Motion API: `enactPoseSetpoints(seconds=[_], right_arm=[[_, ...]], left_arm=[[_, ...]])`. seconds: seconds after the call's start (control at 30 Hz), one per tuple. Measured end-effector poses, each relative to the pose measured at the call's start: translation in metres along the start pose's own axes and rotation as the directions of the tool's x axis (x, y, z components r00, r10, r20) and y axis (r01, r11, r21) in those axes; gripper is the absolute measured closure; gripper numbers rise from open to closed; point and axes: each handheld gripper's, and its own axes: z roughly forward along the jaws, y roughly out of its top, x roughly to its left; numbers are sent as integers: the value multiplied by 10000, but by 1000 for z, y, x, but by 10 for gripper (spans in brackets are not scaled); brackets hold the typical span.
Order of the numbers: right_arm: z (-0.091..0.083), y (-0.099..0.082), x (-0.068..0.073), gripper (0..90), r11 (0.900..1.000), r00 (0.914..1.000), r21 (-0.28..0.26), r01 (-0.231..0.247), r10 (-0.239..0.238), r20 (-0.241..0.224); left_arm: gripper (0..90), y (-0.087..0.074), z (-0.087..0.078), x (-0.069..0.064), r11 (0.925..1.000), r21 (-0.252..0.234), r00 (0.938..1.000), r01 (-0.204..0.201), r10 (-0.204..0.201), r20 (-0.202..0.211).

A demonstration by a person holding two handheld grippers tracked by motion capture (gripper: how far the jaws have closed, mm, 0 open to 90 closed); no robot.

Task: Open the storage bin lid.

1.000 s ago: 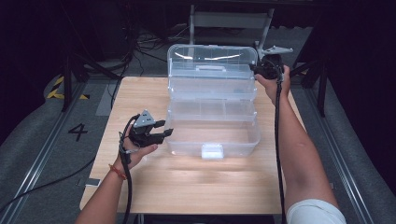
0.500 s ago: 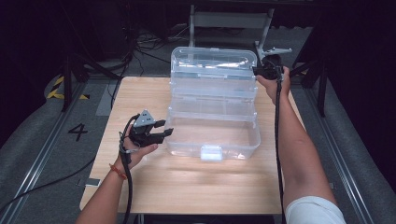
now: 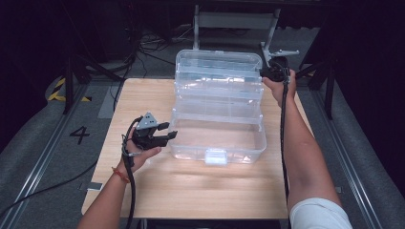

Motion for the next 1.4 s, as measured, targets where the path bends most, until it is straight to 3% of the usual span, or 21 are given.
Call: enactPoseSetpoints(seconds=[0.2, 0.6, 0.7, 0.83, 0.9, 0.93, 1.07, 1.4], right_arm=[[5, -7, -7, 656, 9995, 9993, 71, -314, 316, -223], [9, -21, -15, 623, 9973, 9971, 273, -684, 693, -307], [11, -25, -18, 616, 9959, 9960, 375, -820, 832, -326], [14, -32, -20, 601, 9933, 9938, 506, -1039, 1057, -350], [15, -34, -21, 592, 9929, 9943, 644, -1005, 1025, -279], [15, -34, -21, 592, 9929, 9943, 644, -1005, 1025, -279], [16, -41, -24, 583, 9900, 9907, 579, -1286, 1309, -377], [16, -43, -25, 566, 9901, 9911, 641, -1250, 1276, -387]], left_arm=[[499, -1, 2, 1, 9998, -31, 9998, 204, -204, 42], [502, -1, 4, 3, 9997, -74, 9997, 221, -220, 99], [488, -2, 6, 3, 9997, 182, 9998, 185, -184, -42], [482, -5, 7, 6, 9985, 69, 9981, 546, -547, 269], [487, -5, 7, 6, 9985, 57, 9981, 550, -551, 263], [487, -4, 7, 7, 9994, -20, 9992, 348, -347, 177], [489, -5, 6, 7, 9993, 54, 9990, 382, -383, 243], [493, -4, 6, 4, 9991, 116, 9990, 407, -409, 174]])
